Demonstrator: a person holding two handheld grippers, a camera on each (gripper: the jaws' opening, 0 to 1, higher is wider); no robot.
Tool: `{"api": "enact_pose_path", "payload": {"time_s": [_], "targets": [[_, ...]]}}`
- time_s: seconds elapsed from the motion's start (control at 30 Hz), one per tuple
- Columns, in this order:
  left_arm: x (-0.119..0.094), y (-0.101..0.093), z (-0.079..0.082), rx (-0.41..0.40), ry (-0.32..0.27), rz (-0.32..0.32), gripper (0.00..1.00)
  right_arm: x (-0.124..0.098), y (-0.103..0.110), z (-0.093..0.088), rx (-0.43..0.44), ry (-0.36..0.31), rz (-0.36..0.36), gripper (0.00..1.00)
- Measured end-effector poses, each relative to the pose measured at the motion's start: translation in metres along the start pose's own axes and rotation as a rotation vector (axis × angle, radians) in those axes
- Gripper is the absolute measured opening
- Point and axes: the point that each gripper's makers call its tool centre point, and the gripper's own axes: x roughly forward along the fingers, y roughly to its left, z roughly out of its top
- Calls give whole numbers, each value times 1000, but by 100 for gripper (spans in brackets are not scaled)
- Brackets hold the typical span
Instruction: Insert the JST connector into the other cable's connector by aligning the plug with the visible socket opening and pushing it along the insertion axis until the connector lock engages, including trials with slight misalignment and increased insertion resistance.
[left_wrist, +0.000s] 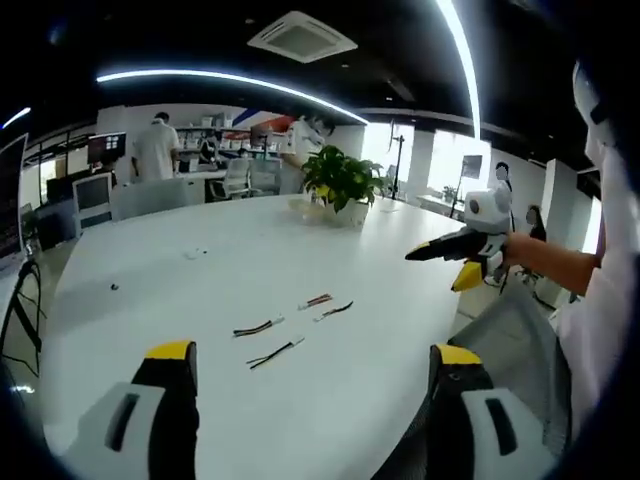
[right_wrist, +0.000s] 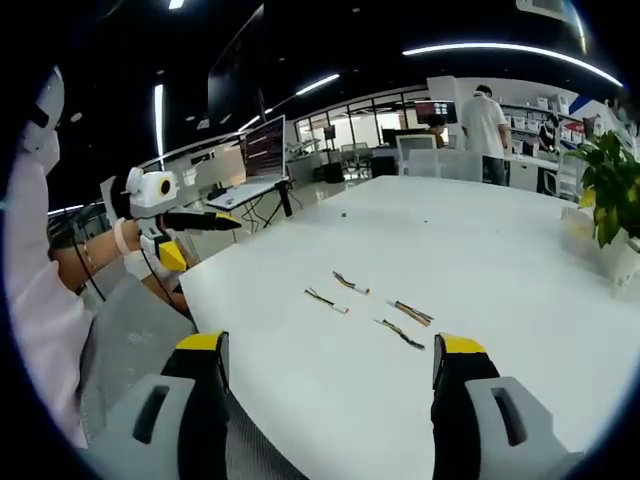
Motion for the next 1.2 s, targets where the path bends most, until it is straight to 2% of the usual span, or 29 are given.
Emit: {"api": "enact_pose_path", "payload": {"time_s": [0.57,0.77,0.93,1.2], "targets": [[-2,0,-4,29,24,9,94,-2,1,-2,-8,4,-6,81],[-2,0,-2,15,9,6,94,-2,1,-3,-11,9,-7,80],[-1,0,-6,25,24,5,94,-3,3,5,10,-27,3,80],[-3,5,-8,19,31,16,93,-3,3,12,1,-37,6,79]]}}
